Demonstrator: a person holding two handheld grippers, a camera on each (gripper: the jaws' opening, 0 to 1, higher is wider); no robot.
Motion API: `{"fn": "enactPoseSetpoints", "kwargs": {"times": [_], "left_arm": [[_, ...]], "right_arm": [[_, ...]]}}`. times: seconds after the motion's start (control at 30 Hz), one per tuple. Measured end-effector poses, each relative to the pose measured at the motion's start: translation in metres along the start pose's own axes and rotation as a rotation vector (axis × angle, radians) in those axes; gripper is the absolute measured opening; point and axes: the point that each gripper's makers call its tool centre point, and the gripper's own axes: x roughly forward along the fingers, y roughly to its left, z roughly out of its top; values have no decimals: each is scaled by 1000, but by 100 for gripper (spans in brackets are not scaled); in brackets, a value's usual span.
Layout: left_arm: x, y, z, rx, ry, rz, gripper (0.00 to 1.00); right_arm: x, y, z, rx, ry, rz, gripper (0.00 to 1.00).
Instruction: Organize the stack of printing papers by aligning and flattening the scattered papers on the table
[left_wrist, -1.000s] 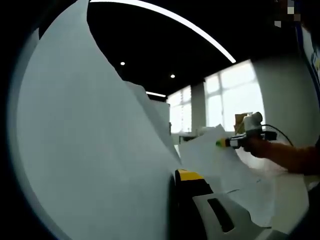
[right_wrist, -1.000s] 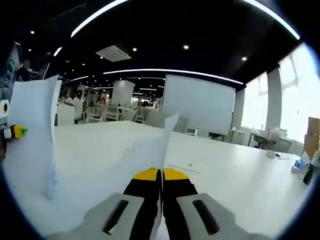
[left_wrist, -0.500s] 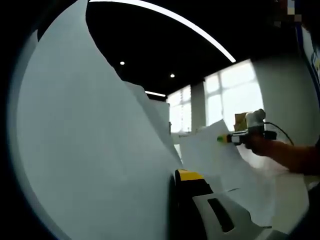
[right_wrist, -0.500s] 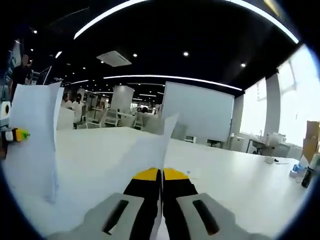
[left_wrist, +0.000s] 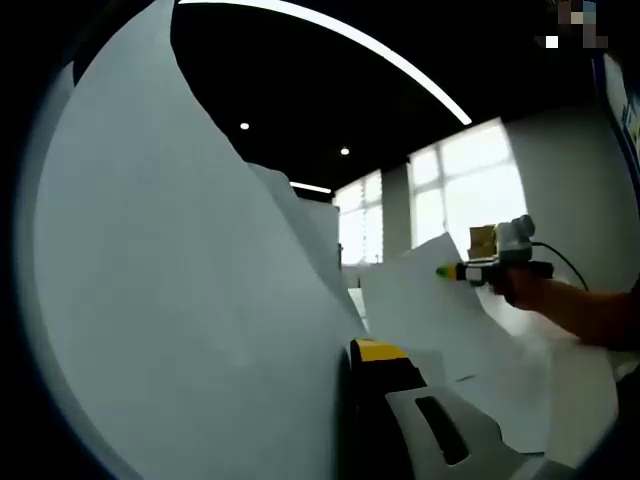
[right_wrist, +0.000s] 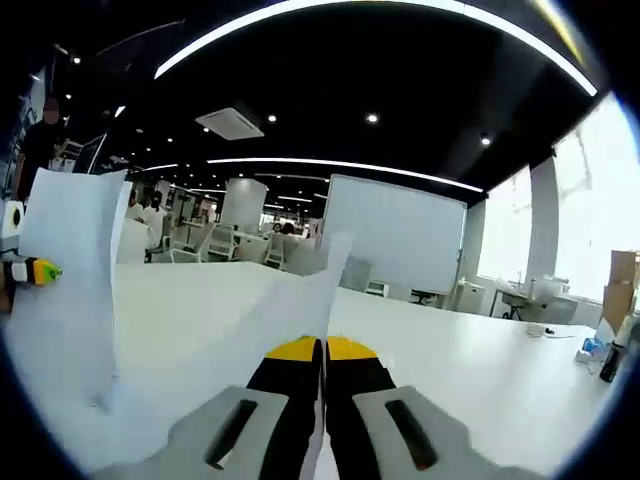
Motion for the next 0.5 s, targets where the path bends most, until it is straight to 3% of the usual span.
{"fn": "enactPoseSetpoints", "kwargs": {"times": [0.5], "left_arm": [[0, 1, -2, 0, 3, 2, 10]], "right_arm": [[-3, -1, 14, 17, -51, -7, 0]]}}
